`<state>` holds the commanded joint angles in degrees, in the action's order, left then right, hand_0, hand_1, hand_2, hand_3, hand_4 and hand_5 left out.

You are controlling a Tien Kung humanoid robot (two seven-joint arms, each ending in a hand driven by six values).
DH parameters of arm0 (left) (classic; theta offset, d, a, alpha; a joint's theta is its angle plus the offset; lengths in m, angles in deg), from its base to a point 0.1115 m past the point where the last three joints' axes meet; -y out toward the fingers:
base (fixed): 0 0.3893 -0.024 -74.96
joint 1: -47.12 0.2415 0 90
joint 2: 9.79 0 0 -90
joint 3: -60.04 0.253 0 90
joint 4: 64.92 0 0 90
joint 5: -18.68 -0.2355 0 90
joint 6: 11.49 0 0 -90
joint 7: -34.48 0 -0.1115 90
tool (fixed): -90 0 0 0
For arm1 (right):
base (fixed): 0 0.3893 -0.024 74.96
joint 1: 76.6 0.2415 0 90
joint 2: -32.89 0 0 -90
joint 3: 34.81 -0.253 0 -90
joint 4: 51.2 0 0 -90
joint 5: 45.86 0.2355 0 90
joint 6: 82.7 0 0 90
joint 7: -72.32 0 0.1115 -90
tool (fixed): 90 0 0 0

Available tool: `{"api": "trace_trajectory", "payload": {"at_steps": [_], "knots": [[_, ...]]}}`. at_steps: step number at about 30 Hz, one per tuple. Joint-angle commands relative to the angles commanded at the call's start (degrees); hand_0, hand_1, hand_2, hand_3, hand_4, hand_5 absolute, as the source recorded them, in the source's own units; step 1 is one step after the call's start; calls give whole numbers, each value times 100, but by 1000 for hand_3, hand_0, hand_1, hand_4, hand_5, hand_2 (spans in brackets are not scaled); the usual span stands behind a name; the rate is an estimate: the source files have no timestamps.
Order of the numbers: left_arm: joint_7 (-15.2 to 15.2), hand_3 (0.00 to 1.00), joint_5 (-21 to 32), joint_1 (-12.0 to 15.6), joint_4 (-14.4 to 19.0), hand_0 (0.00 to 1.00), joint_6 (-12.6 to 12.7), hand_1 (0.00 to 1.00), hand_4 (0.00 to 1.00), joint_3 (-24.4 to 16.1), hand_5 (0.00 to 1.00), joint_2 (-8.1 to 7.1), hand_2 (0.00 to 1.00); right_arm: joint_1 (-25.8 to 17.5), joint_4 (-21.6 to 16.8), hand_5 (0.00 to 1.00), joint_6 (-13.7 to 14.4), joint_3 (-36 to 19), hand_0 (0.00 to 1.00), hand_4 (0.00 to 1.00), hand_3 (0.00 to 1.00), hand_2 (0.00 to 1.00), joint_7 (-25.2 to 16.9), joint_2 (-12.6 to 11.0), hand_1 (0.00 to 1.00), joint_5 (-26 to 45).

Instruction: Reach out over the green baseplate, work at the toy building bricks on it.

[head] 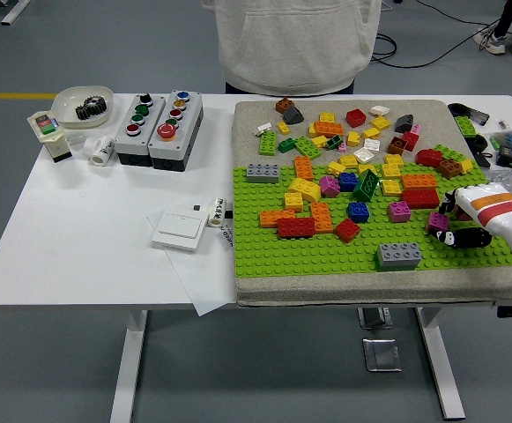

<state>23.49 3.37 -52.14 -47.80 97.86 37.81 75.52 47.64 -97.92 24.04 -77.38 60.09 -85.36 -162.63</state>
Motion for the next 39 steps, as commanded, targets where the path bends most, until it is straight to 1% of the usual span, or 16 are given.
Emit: {"api": "trace_trajectory", "payload": {"at_steps": [5, 11, 15, 17, 18, 19, 22, 26, 28, 31, 39], "knots": [[7, 547, 10, 4, -4, 602, -1, 690, 564, 3, 609, 0, 653, -44, -168, 460, 3, -43, 460, 706, 485, 535, -22, -77, 491, -22], [18, 548, 31, 7, -9, 601, -1, 691, 563, 12, 608, 0, 654, -159, -565, 454, 20, -167, 448, 700, 485, 533, -43, -227, 493, -100], [29, 548, 53, 15, -15, 600, 0, 690, 564, 18, 609, 0, 654, -275, -1019, 451, 20, -239, 448, 692, 481, 532, -67, -412, 495, -117], [32, 548, 57, 21, -18, 600, -1, 690, 564, 19, 609, 0, 654, -347, -1309, 451, 16, -271, 448, 692, 481, 532, -86, -524, 495, -115], [32, 548, 57, 22, -19, 600, -1, 690, 564, 19, 608, 0, 653, -360, -1403, 428, 15, -277, 450, 676, 486, 530, -89, -546, 492, -114], [31, 548, 52, 25, -20, 600, -3, 690, 564, 15, 608, 0, 653, -401, -1569, 428, 8, -268, 450, 676, 486, 530, -97, -615, 492, -118], [35, 548, 52, 33, -24, 600, -4, 690, 564, 11, 608, 0, 653, -481, -2029, 428, -16, -167, 450, 676, 486, 530, -130, -788, 492, -145], [30, 549, 38, 35, -25, 601, -7, 690, 563, 4, 607, 0, 653, -495, -2439, 421, -55, 29, 452, 675, 487, 532, -179, -926, 493, -247], [28, 549, 31, 35, -26, 601, -7, 690, 563, 1, 607, 1, 653, -482, -2553, 421, -49, 136, 452, 675, 487, 532, -210, -970, 493, -318], [31, 548, 44, 37, -25, 600, -5, 689, 564, 5, 609, 3, 654, -456, -2612, 415, -24, 255, 452, 677, 488, 534, -259, -1001, 494, -421], [29, 549, 50, 39, -27, 600, -1, 688, 564, 4, 608, 5, 654, -380, -2495, 415, 163, 365, 453, 676, 489, 534, -383, -985, 494, -737]]}}
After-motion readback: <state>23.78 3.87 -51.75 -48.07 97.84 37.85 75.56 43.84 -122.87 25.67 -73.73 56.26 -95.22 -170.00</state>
